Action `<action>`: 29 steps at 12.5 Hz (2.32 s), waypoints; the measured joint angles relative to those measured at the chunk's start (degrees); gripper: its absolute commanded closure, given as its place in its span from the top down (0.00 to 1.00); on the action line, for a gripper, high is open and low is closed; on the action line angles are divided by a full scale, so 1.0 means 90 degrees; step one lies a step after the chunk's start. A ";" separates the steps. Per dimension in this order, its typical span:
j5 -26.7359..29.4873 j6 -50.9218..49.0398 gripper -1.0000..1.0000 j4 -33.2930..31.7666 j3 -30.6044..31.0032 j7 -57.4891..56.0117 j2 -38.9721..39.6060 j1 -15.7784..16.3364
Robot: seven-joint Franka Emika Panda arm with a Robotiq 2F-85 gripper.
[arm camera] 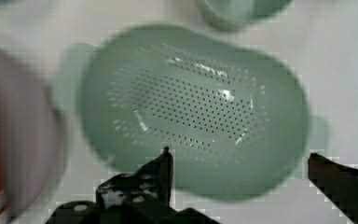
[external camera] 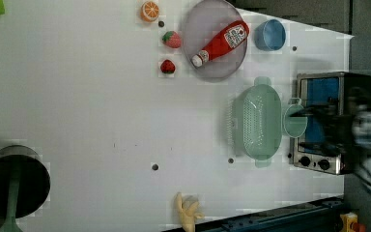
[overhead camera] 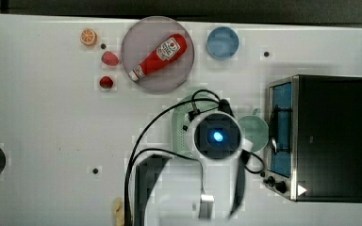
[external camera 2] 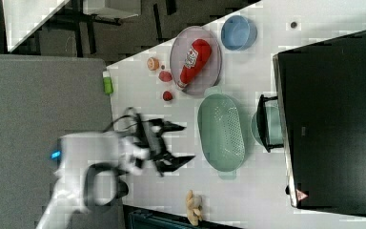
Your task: Drag strainer right to left.
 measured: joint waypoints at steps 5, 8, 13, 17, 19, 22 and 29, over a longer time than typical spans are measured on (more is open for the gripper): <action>-0.0008 0.1349 1.00 -0.0062 0.0010 0.1116 0.1874 0.0152; -0.0060 0.2223 1.00 -0.0124 0.0026 0.1231 0.2390 0.0217; 0.0069 0.2819 1.00 -0.0112 0.0112 0.1961 0.2867 0.0216; 0.0094 0.2838 1.00 -0.0174 0.0200 0.2126 0.2990 0.0537; 0.0011 0.2838 1.00 -0.0187 0.0244 0.2142 0.2945 0.0710; 0.0132 0.2751 1.00 -0.0087 0.0402 0.2406 0.2967 0.0971; 0.0148 0.2695 1.00 -0.0062 0.0749 0.3873 0.2877 0.1674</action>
